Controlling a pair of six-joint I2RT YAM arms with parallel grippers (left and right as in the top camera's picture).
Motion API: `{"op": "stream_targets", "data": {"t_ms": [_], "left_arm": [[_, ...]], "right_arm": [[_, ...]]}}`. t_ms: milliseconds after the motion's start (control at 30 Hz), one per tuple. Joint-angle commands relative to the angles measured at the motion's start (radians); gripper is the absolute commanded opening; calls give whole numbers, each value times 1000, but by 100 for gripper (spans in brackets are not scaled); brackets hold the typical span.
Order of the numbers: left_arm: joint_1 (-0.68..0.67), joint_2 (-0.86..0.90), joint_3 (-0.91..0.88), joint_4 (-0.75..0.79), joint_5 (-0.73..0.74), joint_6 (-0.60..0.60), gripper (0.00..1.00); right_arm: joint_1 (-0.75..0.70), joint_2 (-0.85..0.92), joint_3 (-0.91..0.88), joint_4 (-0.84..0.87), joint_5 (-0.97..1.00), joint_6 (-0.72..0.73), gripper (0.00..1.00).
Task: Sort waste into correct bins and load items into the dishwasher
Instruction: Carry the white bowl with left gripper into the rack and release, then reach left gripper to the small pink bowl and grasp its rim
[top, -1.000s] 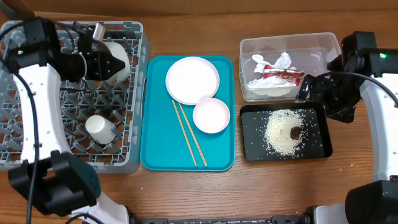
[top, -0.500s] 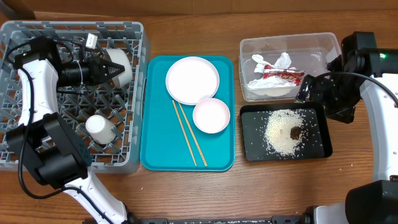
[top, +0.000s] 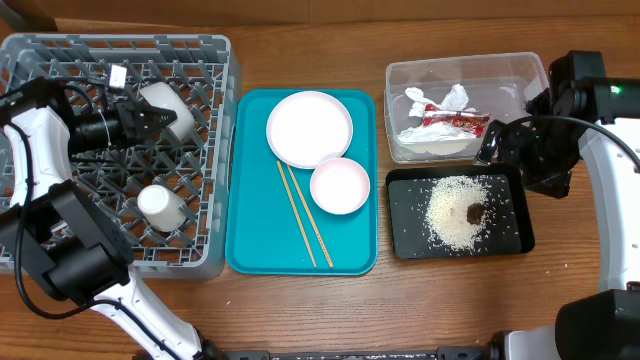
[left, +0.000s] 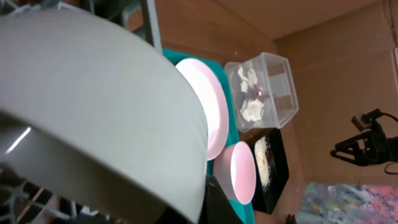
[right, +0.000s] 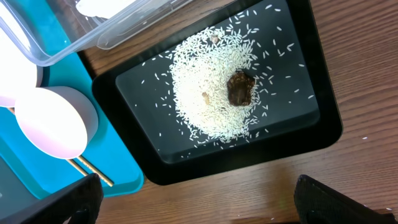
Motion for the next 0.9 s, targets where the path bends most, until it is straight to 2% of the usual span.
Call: {"op": "stream_targets", "data": {"t_ms": [0,33,100,133,167,267,500,533,567,867], "left_arm": [[-4,25,6,-30,-176,-4,8],[-3,25,6,-38,-218,-22,16],[2,25,6,-61,-298,-87,39],[5,25,6,-72,-331,-122,45],[7,25,6,-79,-349,-142,47],[15,23,9,-95,-370,-163,66],[19,-58,9,-106,-369,-163,90],[17,-82,9,-106,-369,-164,96],[14,-103,9,-106,-369,-166,100],[-96,-320,9,-100,-370,-189,100]], "right_arm": [[-1,-26,29,2,-1,-3,100],[-1,-26,29,2,-1,-3,100],[-1,-26,29,2,-1,-3,100],[-1,-26,29,2,-1,-3,100],[-1,-26,29,2,-1,-3,100],[-1,-26,29,2,-1,-3,100],[-1,-26,29,2,-1,-3,100],[-1,-26,29,1,-1,-3,100],[-1,-26,29,2,-1,-3,100],[-1,-26,29,1,-1,-3,100]]}}
